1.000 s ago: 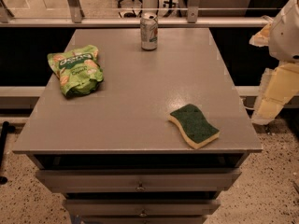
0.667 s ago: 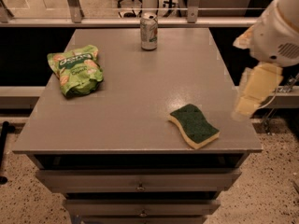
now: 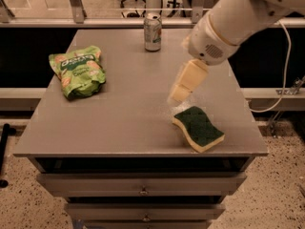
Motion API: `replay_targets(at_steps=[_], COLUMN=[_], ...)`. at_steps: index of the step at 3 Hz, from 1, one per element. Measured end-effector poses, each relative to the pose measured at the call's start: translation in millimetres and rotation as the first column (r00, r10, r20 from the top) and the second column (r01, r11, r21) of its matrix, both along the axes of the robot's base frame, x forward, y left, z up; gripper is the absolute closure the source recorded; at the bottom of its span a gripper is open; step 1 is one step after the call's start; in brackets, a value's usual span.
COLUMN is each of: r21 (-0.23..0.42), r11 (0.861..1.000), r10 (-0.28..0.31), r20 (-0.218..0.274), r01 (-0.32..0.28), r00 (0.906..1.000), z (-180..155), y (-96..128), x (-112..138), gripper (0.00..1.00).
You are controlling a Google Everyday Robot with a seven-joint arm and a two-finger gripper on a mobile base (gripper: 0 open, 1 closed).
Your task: Pick green rice chip bag
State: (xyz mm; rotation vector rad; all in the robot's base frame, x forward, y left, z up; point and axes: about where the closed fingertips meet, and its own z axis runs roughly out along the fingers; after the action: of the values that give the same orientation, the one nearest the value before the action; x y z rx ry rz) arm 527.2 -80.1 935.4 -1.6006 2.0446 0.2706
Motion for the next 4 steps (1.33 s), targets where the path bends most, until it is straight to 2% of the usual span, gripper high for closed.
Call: replay_targets(at_steps=[1,2,4], r21=[0.133,0.133,0.228], r11=[0.991,0.991,0.972], r10=[0.005,0.005,0.059], r20=[0.039,0.039,0.030], r01=[-0.010,-0.010,-0.064], r00=[0.9992,0.9992,0.9978], z=[-11,-11,-46], y=[55,55,139], x=[58,58,100], gripper=[0.00,0.00,0.00])
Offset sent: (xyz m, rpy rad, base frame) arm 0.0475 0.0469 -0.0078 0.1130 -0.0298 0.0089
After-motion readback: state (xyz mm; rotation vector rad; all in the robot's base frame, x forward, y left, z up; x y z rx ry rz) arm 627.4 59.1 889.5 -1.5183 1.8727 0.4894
